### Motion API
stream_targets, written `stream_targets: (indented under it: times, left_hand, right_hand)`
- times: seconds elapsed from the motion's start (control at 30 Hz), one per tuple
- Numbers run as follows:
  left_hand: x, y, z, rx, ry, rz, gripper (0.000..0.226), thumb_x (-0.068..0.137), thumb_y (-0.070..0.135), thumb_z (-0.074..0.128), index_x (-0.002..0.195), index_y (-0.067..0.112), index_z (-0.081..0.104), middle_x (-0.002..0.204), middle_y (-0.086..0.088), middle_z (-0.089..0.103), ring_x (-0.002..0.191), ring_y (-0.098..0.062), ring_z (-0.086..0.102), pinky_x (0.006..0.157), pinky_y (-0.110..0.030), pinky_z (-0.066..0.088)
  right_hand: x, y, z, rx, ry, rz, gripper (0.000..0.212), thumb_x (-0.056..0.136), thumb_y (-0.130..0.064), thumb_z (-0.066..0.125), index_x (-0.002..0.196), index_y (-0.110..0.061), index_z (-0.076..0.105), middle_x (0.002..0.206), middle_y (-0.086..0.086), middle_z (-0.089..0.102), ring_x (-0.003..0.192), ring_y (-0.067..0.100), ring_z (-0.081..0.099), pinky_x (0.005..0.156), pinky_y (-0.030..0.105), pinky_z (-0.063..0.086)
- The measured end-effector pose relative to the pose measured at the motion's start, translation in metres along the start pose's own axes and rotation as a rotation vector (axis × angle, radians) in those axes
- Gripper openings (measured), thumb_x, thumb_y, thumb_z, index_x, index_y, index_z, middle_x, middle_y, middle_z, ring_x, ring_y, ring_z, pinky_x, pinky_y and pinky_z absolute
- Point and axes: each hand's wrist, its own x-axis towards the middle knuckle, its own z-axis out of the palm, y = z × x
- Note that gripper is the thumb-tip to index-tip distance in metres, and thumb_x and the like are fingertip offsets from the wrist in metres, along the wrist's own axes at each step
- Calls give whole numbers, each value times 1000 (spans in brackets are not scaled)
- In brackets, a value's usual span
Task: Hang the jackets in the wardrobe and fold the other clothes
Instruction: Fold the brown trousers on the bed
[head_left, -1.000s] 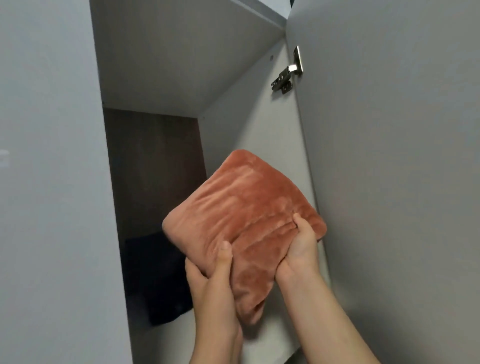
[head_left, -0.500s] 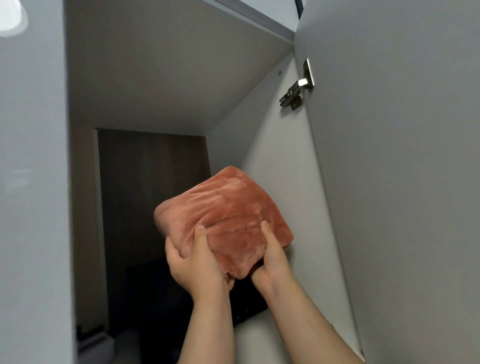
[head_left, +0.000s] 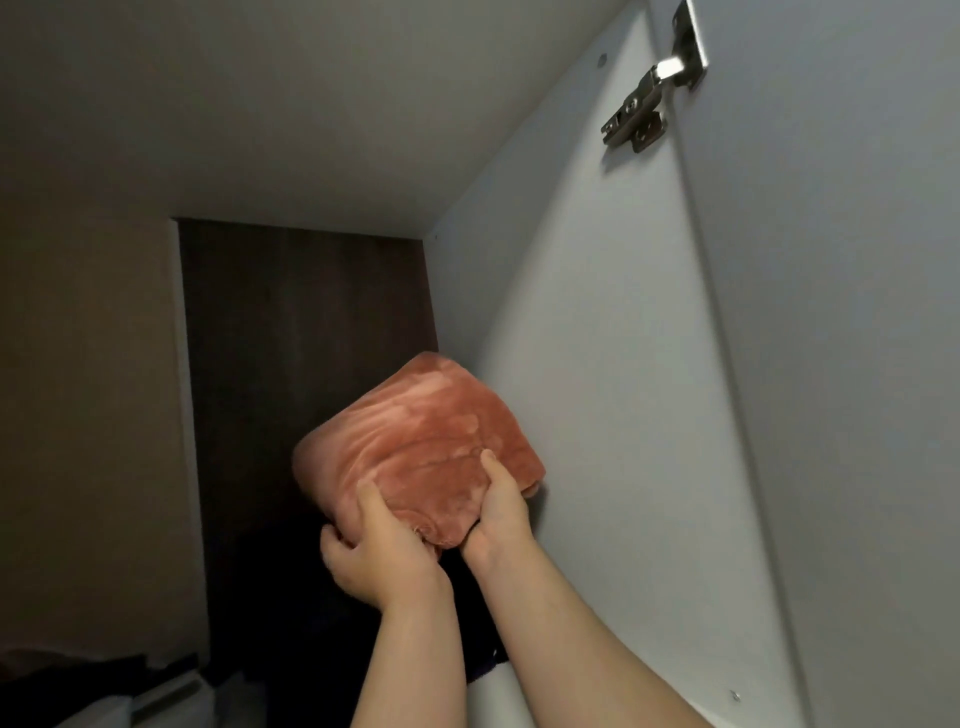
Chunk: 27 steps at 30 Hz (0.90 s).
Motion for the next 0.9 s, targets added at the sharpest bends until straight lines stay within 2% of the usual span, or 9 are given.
stream_targets:
  times: [0.1,0.2,0.3,0.43,0.53,0.6,0.67,0.77,0.9]
  left_hand:
    - [-2,-10,-7,123,-2,171,65,73,45,72,130,17,59,122,0,65,105,-16,65,89,-33,55]
    - [-5,-20,-13,241,-44,274,62,79,41,74,134,23,53,118,10,58,99,-8,57,76,-13,42]
    - [2,-30,-23,355,-50,266,56,81,39,73,131,22,55,121,6,62,104,-14,59,87,-26,45]
    - [8,-30,-15,405,-55,238,50,81,37,73,127,21,60,119,-3,67,108,-26,64,96,-41,50]
    - [19,-21,5,380,-72,281,43,81,29,72,124,26,63,114,5,68,106,-21,65,93,-34,51]
    - [29,-15,13,377,-104,328,39,82,27,69,121,27,65,111,6,70,104,-19,67,95,-40,54]
    - [40,-14,13,374,-99,333,32,83,25,68,114,30,67,105,8,71,99,-16,68,93,-44,55]
    - [49,-19,2,378,-62,287,22,86,22,68,106,30,70,99,9,71,94,-16,69,93,-43,56]
    - [57,-22,-2,462,-60,241,31,85,25,71,116,28,66,117,3,67,108,-22,65,100,-44,51]
  right_hand:
    - [14,14,-2,-19,-43,41,47,94,-34,63,129,-4,60,119,19,70,108,39,67,99,55,51]
    - [25,17,-3,-97,-71,55,50,93,-41,62,127,-5,62,117,19,71,106,39,69,98,55,52]
    - [30,22,-18,-198,-43,45,52,93,-48,61,127,-9,62,116,15,72,106,34,69,99,51,52]
    - [26,12,-40,-126,-148,157,65,88,-62,60,124,-8,65,118,16,71,108,30,69,102,46,49]
    - [28,10,-39,-112,-187,122,55,92,-50,61,127,-8,63,120,16,70,110,29,68,102,43,49]
    - [32,15,-33,-101,-147,50,44,94,-36,63,129,-10,62,119,14,71,110,28,69,100,43,51]
    - [36,20,-29,-90,-139,18,36,94,-26,65,128,-13,62,116,11,73,107,27,70,89,40,58]
    - [33,21,-32,-128,-100,4,37,93,-17,66,129,-16,60,115,8,73,104,24,71,79,40,60]
    - [26,13,-28,-245,24,-61,47,89,-16,72,131,-25,53,119,5,70,105,25,69,83,47,60]
